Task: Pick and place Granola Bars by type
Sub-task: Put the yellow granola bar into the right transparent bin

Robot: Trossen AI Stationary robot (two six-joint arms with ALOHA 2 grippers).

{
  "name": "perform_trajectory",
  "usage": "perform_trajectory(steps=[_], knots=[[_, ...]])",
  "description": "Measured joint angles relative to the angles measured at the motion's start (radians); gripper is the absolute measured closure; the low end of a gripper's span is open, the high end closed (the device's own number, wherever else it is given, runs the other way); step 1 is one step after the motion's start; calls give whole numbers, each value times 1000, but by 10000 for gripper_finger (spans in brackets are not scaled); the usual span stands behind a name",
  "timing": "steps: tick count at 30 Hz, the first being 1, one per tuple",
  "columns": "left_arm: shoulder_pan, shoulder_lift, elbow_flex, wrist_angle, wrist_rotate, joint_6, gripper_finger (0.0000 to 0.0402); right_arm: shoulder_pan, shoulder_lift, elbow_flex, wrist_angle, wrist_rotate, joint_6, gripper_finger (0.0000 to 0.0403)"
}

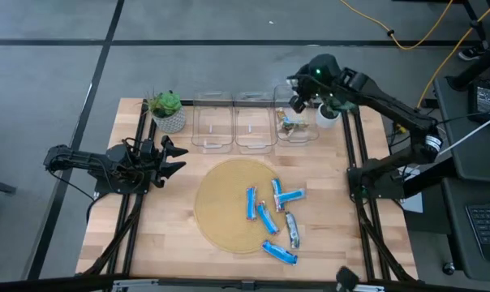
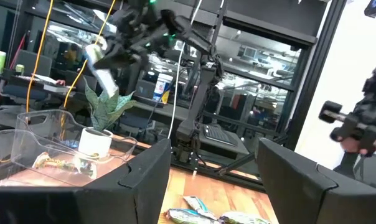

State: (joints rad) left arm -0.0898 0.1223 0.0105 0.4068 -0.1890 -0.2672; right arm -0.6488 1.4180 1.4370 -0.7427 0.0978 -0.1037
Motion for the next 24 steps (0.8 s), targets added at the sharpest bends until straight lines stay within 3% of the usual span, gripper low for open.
perform_trajectory(steps=[6,10,14,24], knots=[[0,0,0,0,0,0,176,-65,32,-101,139,-90,-14,382],[0,0,0,0,0,0,176,-87,61,-146,204,-122,-6,372],[0,0,0,0,0,0,176,-102,108,-178,210,-121,-7,361],[0,0,0,0,0,0,176,-116,216,-232,185,-122,-1,376]])
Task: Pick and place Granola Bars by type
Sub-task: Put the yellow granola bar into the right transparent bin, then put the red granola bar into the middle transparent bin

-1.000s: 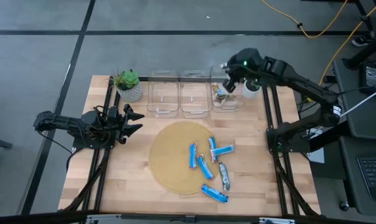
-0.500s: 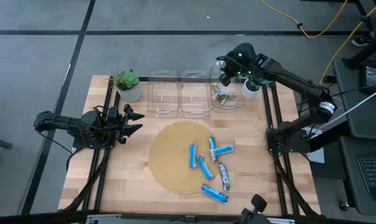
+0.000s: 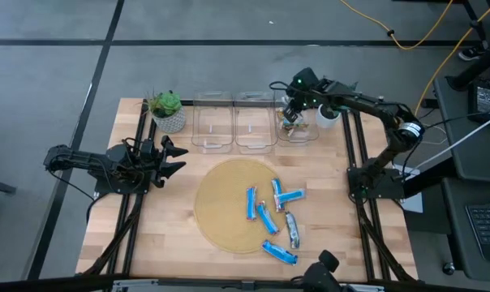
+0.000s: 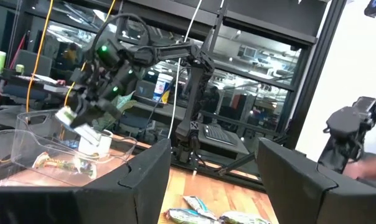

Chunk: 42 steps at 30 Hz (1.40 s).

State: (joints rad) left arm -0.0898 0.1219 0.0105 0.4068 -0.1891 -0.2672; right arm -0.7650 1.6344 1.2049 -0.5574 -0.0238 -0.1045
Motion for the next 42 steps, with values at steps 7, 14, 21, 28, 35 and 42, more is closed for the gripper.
perform_trajectory(steps=[7,14,21,28,35,42], knots=[[0,0,0,0,0,0,176,0,57,0,-82,-4,41,361],[0,0,0,0,0,0,176,42,66,0,-146,-7,61,382],[0,0,0,0,0,0,176,105,66,0,-203,-31,128,347],[0,0,0,0,0,0,176,146,66,0,-242,-57,159,341],[0,0,0,0,0,0,176,197,66,0,-283,-68,202,340],[0,0,0,0,0,0,176,252,66,0,-322,-67,249,340]])
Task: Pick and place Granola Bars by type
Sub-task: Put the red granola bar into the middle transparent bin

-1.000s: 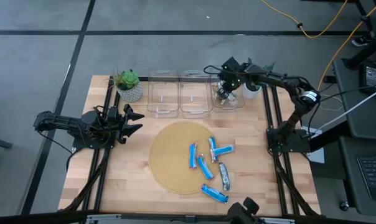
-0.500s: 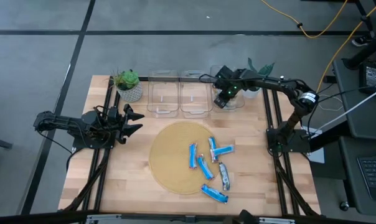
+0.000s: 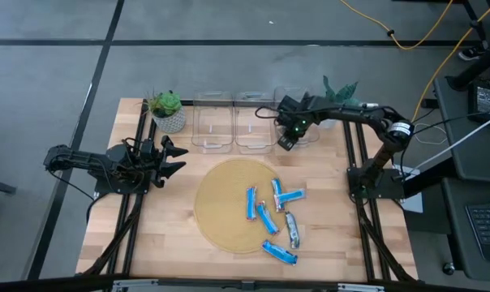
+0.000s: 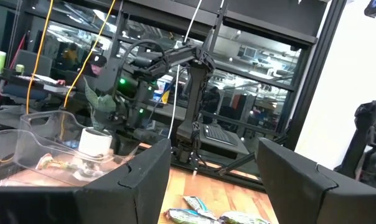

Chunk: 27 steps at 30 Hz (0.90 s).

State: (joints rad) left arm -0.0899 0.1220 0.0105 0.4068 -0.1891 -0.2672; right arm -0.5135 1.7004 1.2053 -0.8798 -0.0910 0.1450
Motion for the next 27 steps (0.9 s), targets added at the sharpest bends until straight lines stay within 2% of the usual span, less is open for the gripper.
perform_trajectory(steps=[27], knots=[[0,0,0,0,0,0,176,86,-28,0,-53,0,99,340]])
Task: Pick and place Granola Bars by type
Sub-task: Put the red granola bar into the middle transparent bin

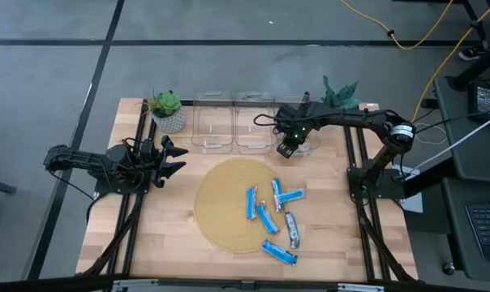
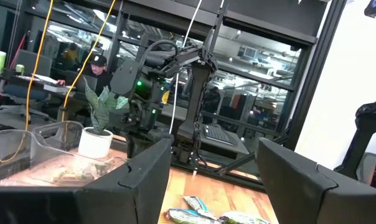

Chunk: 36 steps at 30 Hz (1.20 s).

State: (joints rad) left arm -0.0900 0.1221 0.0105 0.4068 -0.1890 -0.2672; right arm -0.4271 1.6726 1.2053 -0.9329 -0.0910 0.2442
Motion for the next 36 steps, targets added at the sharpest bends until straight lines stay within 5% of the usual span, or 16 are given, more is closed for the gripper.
perform_trajectory(steps=[11,24,36], knots=[[0,0,0,0,0,0,176,0,-136,0,-15,229,35,340],[0,0,0,0,0,0,176,59,-425,0,-13,181,34,340],[0,0,0,0,0,0,176,313,-613,1,52,176,73,340]])
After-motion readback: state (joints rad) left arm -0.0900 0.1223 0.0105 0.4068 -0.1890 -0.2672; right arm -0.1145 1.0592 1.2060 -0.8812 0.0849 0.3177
